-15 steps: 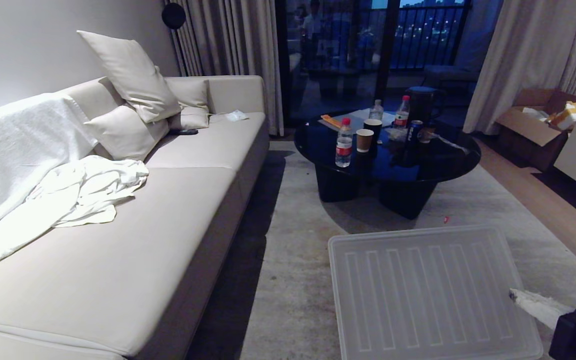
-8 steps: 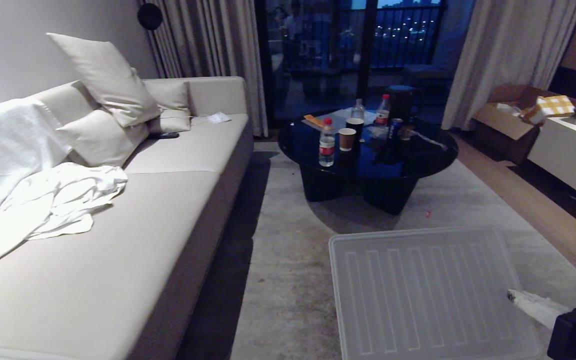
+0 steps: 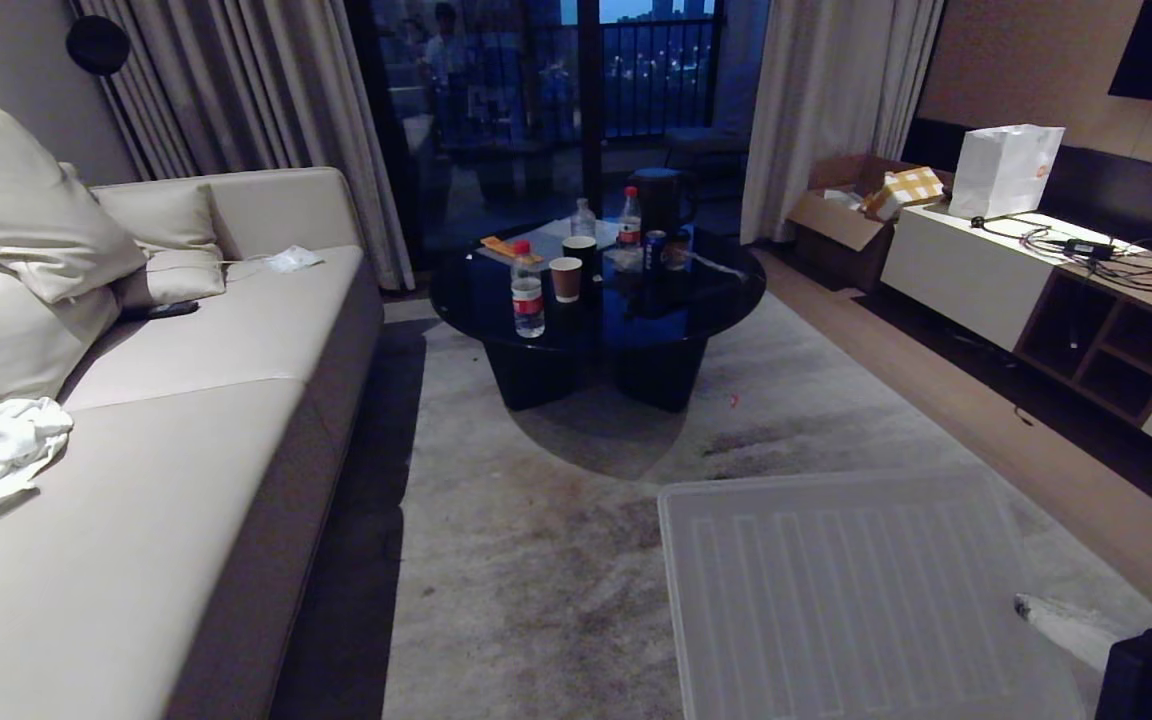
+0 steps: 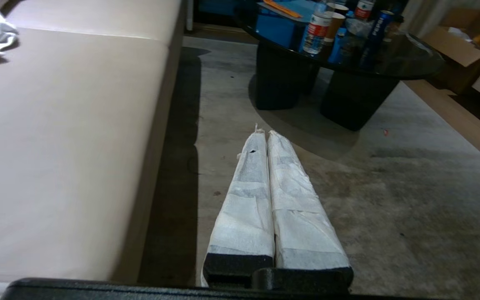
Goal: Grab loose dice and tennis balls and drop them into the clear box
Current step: Close the lid
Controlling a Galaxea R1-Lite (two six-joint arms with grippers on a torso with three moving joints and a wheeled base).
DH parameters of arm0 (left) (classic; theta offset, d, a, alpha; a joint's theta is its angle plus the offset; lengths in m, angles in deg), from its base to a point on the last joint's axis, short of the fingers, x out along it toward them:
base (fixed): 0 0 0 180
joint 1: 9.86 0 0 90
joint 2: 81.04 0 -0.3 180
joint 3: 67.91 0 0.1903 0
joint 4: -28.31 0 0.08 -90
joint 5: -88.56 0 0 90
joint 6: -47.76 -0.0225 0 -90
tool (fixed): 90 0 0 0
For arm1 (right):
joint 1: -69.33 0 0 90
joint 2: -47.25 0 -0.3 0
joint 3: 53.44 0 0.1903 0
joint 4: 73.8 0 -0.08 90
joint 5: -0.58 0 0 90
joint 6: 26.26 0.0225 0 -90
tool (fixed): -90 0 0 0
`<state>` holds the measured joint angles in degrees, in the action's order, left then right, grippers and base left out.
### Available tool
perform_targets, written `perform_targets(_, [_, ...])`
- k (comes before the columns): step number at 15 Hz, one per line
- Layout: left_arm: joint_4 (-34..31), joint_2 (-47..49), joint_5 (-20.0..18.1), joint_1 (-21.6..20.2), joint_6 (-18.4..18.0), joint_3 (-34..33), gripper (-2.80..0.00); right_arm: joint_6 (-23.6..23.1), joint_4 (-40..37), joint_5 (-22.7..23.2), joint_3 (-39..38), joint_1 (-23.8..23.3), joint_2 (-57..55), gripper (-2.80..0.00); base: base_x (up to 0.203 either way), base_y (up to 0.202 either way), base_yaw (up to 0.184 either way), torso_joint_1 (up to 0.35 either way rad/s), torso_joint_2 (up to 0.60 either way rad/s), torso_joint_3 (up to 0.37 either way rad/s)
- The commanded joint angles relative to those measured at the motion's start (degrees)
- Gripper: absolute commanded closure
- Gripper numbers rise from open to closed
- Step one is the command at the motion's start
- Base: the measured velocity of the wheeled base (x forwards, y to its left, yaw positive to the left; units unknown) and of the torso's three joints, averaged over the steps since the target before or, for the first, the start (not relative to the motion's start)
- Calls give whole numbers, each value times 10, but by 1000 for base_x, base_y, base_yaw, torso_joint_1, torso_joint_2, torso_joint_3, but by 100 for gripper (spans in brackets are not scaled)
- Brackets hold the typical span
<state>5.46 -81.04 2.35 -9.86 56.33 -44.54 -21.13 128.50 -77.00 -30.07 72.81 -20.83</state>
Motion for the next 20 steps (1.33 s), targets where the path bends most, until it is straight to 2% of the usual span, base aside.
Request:
perform_targets(1, [0,1,1,0,0,0,0,3,-2,1,-5,0,1,0,0,0,0,0,0,0])
perform_targets(9, [0,0,1,0,0,0,0,22,-3,1,-5,0,1,0,0,0,0,3,2,-105])
perform_targets(12, [0,1,0,0,0,0,0,48,-4,1,-5,0,-3,0,0,0,0,3,0,-193])
perform_targets(20, [0,1,1,0,0,0,0,50,-23,1,-4,0,0,0,0,0,0,1,1,-196])
